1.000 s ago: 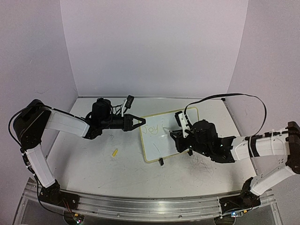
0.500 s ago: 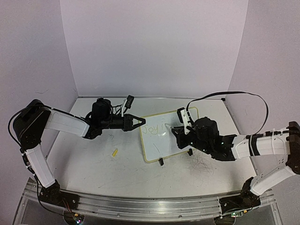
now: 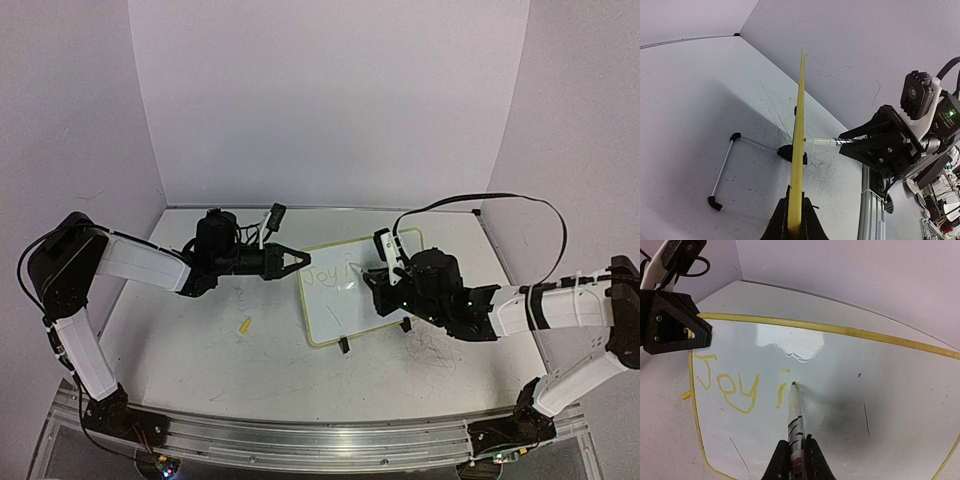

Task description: Write a sentence on the whiteboard

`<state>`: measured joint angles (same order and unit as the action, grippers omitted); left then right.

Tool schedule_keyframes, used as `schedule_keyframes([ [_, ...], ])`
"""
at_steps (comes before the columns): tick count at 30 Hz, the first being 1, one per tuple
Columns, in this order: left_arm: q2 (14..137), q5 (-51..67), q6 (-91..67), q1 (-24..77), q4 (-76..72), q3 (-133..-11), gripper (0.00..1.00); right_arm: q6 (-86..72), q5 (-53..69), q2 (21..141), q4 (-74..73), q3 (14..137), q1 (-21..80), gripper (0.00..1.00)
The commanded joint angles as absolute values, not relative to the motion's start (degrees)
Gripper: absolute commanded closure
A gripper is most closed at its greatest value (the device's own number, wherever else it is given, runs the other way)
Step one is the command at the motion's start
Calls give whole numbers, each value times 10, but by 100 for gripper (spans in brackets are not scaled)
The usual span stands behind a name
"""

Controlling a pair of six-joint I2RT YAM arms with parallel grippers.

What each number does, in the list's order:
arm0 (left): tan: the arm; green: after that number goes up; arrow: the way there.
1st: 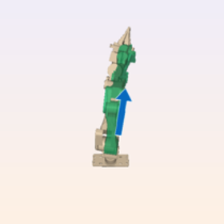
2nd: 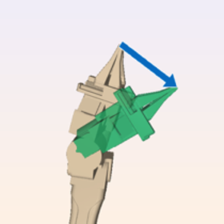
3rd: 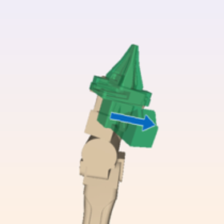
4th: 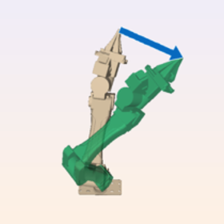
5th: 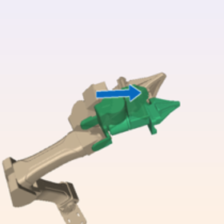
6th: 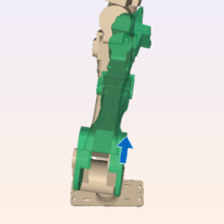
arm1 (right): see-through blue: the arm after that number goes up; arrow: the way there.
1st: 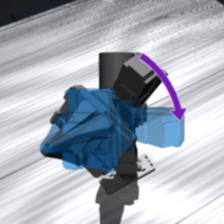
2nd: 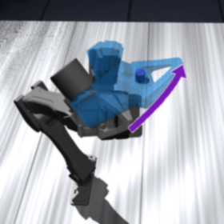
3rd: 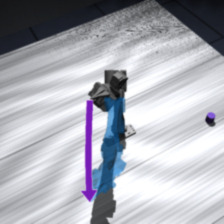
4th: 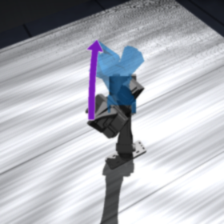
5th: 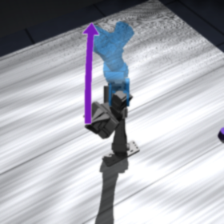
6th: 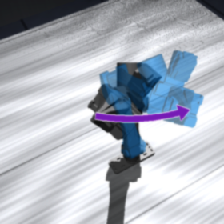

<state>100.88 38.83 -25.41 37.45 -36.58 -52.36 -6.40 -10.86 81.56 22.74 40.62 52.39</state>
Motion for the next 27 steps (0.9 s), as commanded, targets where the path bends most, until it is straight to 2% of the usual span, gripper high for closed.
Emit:
schedule_keyframes([
  [1,995,351,-224,371,-343,-523,100,-60,-120,822,243,426,521,100],
  [27,992,348,-222,371,-338,-525,100,-93,-94,805,215,382,523,100],
])
